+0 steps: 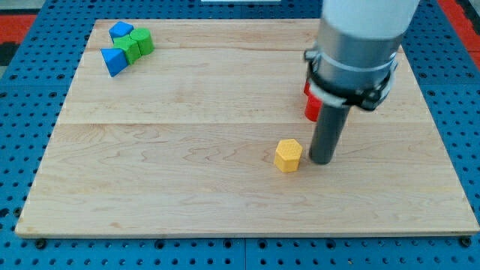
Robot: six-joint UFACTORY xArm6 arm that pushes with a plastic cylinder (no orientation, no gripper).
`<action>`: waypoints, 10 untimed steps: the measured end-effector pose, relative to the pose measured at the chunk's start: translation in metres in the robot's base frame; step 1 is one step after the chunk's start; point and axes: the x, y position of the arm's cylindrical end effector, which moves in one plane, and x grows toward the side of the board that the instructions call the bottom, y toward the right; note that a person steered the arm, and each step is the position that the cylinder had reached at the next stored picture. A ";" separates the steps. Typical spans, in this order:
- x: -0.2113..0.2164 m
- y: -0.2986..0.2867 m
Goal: Push the yellow hexagon slightly up
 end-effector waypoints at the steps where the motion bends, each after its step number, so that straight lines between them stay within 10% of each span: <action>1: -0.001 -0.049; 3: 0.053 -0.157; 5: 0.119 -0.047; 10: 0.121 -0.173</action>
